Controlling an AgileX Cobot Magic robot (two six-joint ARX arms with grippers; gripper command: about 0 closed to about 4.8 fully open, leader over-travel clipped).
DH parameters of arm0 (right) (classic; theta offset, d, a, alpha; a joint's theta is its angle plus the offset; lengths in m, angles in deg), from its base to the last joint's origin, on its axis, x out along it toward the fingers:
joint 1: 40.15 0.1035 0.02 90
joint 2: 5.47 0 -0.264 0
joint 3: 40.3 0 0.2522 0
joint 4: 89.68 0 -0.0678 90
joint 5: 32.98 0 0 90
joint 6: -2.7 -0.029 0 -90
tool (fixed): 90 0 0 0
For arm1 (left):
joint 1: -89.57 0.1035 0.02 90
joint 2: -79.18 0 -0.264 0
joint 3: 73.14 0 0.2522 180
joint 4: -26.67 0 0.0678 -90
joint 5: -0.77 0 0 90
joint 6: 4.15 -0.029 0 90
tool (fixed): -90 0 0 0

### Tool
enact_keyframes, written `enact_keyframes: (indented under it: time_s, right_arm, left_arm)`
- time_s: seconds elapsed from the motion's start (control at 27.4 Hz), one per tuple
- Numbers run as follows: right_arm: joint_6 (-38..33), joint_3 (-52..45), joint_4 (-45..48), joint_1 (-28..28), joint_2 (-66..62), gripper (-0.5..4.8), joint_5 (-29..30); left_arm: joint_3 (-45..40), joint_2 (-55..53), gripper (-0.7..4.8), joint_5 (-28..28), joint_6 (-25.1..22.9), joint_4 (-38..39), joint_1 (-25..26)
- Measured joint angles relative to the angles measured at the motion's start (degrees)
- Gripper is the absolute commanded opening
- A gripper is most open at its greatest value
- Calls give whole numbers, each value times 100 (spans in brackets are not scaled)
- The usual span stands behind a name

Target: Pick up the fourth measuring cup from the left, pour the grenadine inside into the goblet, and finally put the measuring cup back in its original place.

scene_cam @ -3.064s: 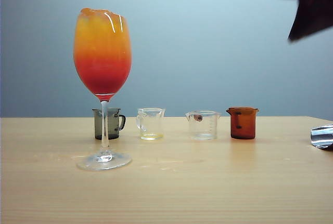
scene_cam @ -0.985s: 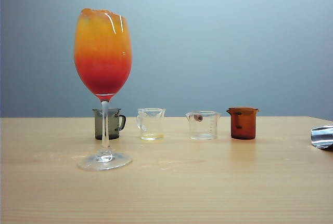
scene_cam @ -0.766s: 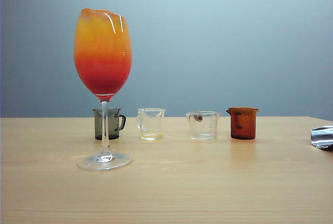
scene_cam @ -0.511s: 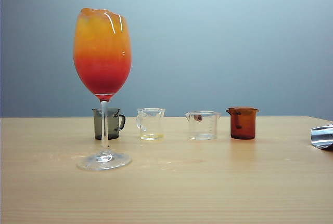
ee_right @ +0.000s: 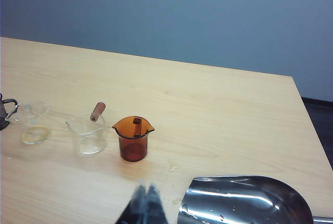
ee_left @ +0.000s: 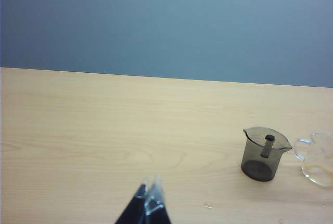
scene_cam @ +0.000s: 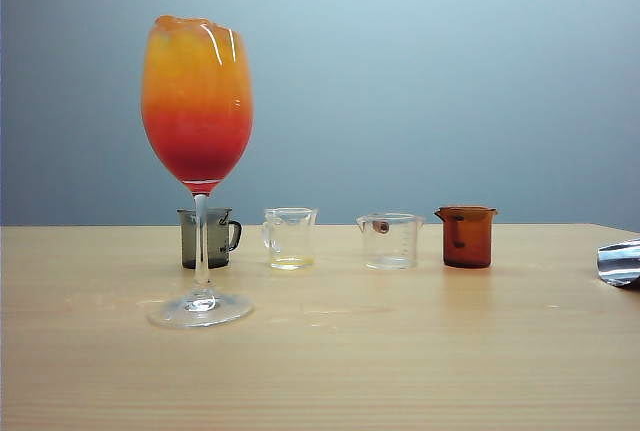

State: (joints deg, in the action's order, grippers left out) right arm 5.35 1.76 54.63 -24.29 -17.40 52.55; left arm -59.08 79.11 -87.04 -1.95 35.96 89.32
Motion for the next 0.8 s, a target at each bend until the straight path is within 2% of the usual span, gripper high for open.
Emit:
enact_keyframes:
  time_s: [0.4, 0.47, 0.55, 0.8]
  right_arm:
    - [2, 0, 2, 0, 0, -4, -37]
    - [9, -319, 396, -79, 170, -4, -485]
    - [9, -1014, 955, -334, 649, -4, -538]
    - [9, -1867, 1508, -946, 1185, -4, 111]
  left_arm:
    - [0, 0, -3, 0, 0, 0, 0]
    - [0, 0, -3, 0, 0, 2, 0]
    - [0, 0, -3, 0, 0, 2, 0]
    - [0, 0, -3, 2, -2, 28, 0]
